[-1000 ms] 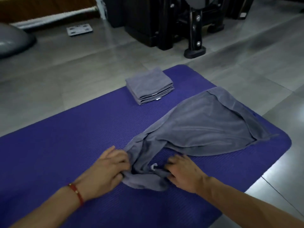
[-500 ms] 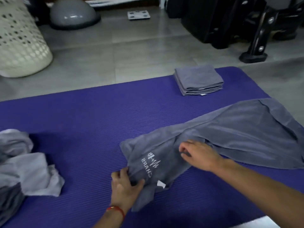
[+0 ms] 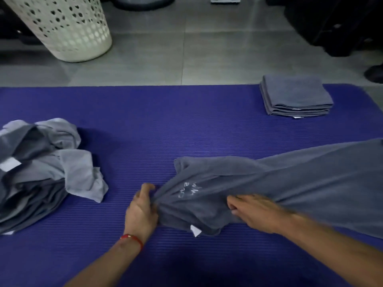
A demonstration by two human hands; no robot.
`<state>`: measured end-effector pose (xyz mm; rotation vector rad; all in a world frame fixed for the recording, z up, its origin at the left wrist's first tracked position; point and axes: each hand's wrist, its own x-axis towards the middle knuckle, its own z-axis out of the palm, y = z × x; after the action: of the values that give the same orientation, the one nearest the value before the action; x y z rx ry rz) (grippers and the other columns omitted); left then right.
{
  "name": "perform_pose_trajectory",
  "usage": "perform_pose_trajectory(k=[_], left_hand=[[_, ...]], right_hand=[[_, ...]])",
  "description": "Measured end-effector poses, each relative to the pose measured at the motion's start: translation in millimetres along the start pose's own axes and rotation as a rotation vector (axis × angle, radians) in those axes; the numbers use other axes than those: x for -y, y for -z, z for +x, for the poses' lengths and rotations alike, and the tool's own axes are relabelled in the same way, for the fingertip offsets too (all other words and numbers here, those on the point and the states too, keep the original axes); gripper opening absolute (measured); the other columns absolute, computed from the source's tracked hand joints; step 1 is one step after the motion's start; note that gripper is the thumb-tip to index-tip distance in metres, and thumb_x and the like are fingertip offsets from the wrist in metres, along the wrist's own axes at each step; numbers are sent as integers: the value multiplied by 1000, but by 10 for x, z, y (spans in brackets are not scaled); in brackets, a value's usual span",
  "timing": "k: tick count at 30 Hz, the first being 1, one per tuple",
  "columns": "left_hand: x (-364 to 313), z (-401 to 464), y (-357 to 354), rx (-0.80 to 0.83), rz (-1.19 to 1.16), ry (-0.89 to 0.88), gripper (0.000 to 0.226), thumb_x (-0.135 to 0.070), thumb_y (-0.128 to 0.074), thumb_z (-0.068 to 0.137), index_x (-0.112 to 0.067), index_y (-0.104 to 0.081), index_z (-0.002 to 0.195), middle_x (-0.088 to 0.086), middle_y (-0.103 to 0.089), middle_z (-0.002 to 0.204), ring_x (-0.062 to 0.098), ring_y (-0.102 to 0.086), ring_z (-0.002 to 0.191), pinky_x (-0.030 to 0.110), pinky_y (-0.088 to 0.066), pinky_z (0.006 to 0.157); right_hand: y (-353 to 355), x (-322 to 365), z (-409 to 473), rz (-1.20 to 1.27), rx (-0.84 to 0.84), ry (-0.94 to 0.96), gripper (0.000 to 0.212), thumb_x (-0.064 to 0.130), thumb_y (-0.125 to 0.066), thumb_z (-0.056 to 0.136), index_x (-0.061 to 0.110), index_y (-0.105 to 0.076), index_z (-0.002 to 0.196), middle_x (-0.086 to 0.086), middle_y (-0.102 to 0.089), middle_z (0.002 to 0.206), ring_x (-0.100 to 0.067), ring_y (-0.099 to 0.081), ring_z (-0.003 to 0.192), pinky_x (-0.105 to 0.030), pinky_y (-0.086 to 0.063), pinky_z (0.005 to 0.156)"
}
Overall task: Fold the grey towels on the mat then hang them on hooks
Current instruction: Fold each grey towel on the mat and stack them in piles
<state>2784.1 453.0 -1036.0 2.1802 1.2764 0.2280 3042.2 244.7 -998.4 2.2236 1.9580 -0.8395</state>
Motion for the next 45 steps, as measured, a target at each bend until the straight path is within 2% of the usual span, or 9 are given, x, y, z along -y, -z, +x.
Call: perform_pose_trajectory(k=[5,8,13,18,23,28,32,36,45], left_hand=[[283,-3,196,147,-104,1,40,-18,-71,87,-23,-52,121,-1,-57,105,18,-56,97,29,-44,80],[336,-189,212,232,-149,207,40,-38,-77,84,-23,-52,112,-8,-61,89,1,-57,78,8,-41,64],[320,-528,130,323,-284,347,30,-42,-80,77,-17,-65,84,-9,-63,62,-4,-55,51,15,-44,54],[330,-804,-34,247,-72,256,16,-37,-70,79,-25,-61,85,-10,-57,91,9,-58,86,11,-37,64],[397,-785,21,199,-532,428,13,-12,-64,83,-19,-54,87,0,-67,74,10,-62,67,33,-54,70],[393,-813,124,221,-920,567,17,12,-56,93,-2,-50,102,35,-64,89,37,-71,72,40,-59,65],[479,-840,255,168,-1000,598,19,12,-60,92,-1,-51,104,30,-68,86,35,-72,79,39,-60,68],[554,-769,366,105,-987,592,20,12,-60,92,-2,-52,104,20,-70,79,30,-71,77,38,-60,68],[892,-227,740,-224,-1003,690,14,8,-52,98,-6,-55,100,20,-66,80,25,-70,62,30,-59,52]], right_hand=[[378,173,312,-41,14,92,28,56,-51,98,29,-51,92,17,-54,89,-2,-52,79,-29,-46,76],[746,282,963,-104,-121,53,24,49,-49,102,29,-57,112,10,-57,108,-16,-59,100,-35,-47,82],[839,453,1955,-119,-109,-26,41,43,-51,103,30,-48,143,1,-55,137,-27,-50,129,-47,-47,99],[645,529,2237,-334,-34,105,5,31,-62,97,26,-62,99,7,-55,99,-21,-51,109,-42,-49,88],[693,373,2308,-139,-18,10,39,33,-71,92,22,-49,122,3,-49,113,-21,-53,107,-39,-47,87],[745,353,2459,94,121,-134,13,31,-74,89,30,-62,88,14,-62,86,-13,-60,84,-28,-42,70],[1173,513,2743,266,-93,-217,11,29,-77,83,23,-68,84,8,-67,86,-17,-63,88,-31,-48,77],[1713,709,3171,70,-395,-99,10,29,-70,91,25,-61,95,0,-66,98,-26,-62,93,-36,-49,80],[1651,859,3865,243,-503,35,6,16,-57,98,14,-51,102,-6,-59,101,-30,-61,89,-47,-53,80]])
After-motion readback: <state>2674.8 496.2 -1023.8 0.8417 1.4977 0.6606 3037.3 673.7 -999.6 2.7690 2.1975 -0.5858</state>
